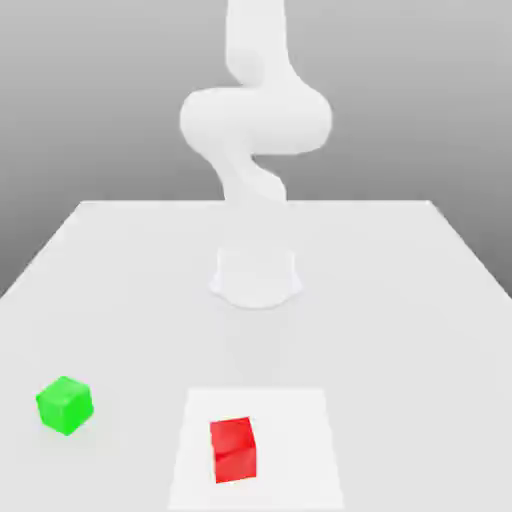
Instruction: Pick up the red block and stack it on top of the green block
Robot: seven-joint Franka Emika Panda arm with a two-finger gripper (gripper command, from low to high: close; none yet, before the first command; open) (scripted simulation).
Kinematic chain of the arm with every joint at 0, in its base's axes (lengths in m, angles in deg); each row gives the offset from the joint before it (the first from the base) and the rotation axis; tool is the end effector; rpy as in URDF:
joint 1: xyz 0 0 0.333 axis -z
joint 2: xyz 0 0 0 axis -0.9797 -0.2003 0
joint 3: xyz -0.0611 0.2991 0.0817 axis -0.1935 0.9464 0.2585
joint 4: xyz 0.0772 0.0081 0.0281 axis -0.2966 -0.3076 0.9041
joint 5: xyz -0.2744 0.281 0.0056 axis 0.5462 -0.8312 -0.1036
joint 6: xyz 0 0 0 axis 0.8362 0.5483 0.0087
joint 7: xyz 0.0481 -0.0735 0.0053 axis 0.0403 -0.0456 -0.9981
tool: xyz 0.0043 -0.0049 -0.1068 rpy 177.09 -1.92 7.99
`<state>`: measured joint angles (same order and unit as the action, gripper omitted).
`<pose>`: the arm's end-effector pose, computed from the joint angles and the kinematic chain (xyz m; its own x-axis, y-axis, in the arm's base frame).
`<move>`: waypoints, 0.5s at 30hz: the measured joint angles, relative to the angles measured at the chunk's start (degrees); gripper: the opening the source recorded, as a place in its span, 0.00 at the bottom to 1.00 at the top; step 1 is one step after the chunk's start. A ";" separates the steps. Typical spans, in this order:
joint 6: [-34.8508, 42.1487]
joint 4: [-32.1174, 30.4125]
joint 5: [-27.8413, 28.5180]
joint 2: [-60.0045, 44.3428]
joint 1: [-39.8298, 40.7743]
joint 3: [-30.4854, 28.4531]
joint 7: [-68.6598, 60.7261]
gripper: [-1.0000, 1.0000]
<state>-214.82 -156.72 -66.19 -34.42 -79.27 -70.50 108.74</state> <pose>0.3815 -0.0044 0.6671 0.5398 -0.7041 0.4614 -0.5228 -0.7100 -0.4718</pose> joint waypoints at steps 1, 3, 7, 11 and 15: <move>-1.02 -0.74 -0.17 -2.26 -0.33 -0.46 -0.80 0.50; -3.04 -2.17 -0.51 -6.55 -0.91 -1.30 -2.34 0.50; -6.91 -4.94 -1.22 -14.91 -1.94 -2.83 -5.37 0.50; -10.78 -7.70 -2.05 -23.24 -2.51 -3.88 -8.45 0.50; -14.65 -10.46 -2.73 -31.56 -2.54 -4.35 -11.44 0.50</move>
<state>-229.47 -167.18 -68.92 -65.97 -81.81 -74.85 97.30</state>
